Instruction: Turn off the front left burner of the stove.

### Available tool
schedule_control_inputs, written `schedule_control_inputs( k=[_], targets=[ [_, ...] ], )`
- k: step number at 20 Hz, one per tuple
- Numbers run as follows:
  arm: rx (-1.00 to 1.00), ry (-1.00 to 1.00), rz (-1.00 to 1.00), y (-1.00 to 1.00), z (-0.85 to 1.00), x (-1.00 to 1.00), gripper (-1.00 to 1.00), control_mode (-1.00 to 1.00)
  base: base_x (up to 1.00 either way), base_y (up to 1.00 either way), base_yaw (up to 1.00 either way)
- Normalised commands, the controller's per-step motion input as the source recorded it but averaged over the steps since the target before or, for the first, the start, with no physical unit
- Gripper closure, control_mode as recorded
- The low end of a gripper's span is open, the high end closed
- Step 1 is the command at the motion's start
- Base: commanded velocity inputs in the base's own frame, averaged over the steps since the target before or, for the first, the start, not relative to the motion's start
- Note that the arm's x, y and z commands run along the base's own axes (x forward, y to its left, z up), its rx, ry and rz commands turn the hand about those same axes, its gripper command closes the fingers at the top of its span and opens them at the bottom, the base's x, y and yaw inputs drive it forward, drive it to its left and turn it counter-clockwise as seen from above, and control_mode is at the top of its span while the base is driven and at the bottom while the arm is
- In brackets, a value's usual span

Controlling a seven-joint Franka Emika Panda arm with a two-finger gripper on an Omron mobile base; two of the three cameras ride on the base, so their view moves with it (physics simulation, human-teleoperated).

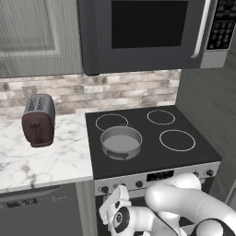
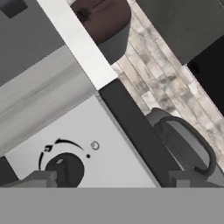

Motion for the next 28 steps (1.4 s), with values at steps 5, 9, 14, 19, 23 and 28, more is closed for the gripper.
schedule_control_inputs(
  k=[5, 9, 14, 19, 23, 28],
  targets=[
    [0.00, 0.08, 0.08, 0.00, 0.00, 0.09, -1.00, -1.00, 0.00, 0.00, 0.00],
    [0.00, 0.05, 0.07, 0.00, 0.00, 0.11, -1.00, -1.00, 0.00, 0.00, 0.00],
    [0.00, 0.02, 0.06, 0.00, -0.03, 0.06, -1.00, -1.00, 0.00, 0.00, 0.00],
    [0.00, 0.00, 0.04, 0.00, 0.00, 0.13, -1.00, -1.00, 0.00, 0.00, 0.00],
    [0.00, 0.00, 0.00, 0.00, 0.00, 0.19, -1.00, -1.00, 0.00, 0.00, 0.00],
    [0.00, 0.00, 0.00, 0.00, 0.00, 0.14, -1.00, -1.00, 0.00, 0.00, 0.00]
  ],
)
